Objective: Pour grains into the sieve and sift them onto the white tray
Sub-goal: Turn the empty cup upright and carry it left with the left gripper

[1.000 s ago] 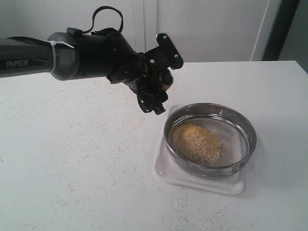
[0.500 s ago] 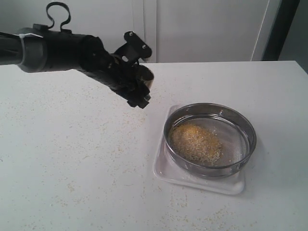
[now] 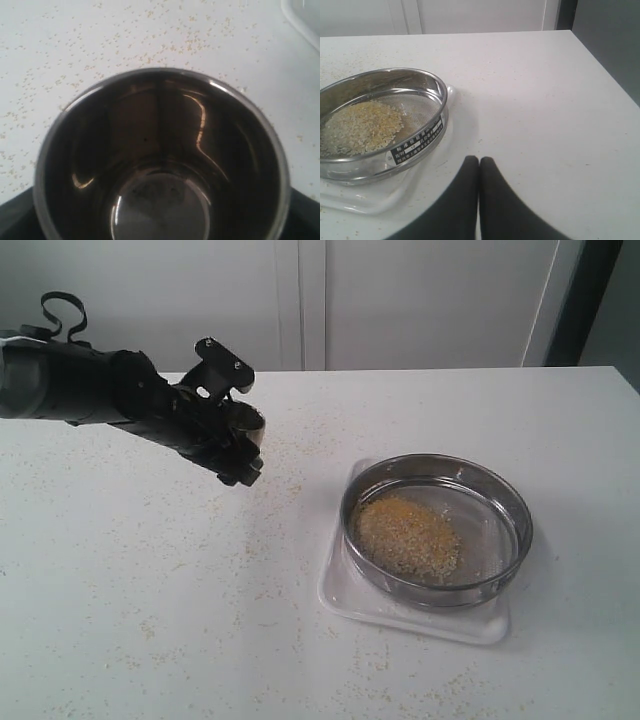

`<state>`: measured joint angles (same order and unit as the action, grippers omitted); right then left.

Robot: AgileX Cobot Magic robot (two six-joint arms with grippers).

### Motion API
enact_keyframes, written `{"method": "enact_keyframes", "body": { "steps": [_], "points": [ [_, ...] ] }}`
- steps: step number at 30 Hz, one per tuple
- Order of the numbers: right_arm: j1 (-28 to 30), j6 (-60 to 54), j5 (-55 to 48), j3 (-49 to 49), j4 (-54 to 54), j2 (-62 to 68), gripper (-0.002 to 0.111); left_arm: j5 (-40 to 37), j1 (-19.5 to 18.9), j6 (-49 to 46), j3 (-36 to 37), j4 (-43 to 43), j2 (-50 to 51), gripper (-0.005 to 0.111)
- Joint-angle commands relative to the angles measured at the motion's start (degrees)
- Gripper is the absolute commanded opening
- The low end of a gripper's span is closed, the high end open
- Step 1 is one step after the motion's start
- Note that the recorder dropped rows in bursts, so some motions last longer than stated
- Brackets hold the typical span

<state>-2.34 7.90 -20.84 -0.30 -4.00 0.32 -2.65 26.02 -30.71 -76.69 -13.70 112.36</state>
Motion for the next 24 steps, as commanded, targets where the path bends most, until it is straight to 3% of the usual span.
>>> {"method": "enact_keyframes", "body": {
  "steps": [1, 7, 14, 17, 24],
  "points": [
    [0.5, 0.1, 0.9, 0.3, -0.3, -0.3, 0.000, 0.9, -0.2, 0.0, 1.1, -0.9, -1.0, 0.000],
    [0.5, 0.1, 0.9, 0.3, -0.3, -0.3, 0.000, 2.3, -0.2, -0.1, 1.4, -0.9, -1.7, 0.000],
    [0.5, 0.1, 0.9, 0.3, -0.3, -0.3, 0.000, 15.7, -0.2, 5.7, 8.4, 1.0, -6.3, 0.000],
    [0.5, 0.1, 0.9, 0.3, -0.3, -0.3, 0.000, 22.0, -0.2, 11.0, 12.0, 5.3, -7.7, 0.000],
    [0.5, 0.1, 0.9, 0.3, -0.3, -0.3, 0.000, 37.3, -0.8, 32.0, 18.3, 24.9, -7.8, 0.000]
  ]
}}
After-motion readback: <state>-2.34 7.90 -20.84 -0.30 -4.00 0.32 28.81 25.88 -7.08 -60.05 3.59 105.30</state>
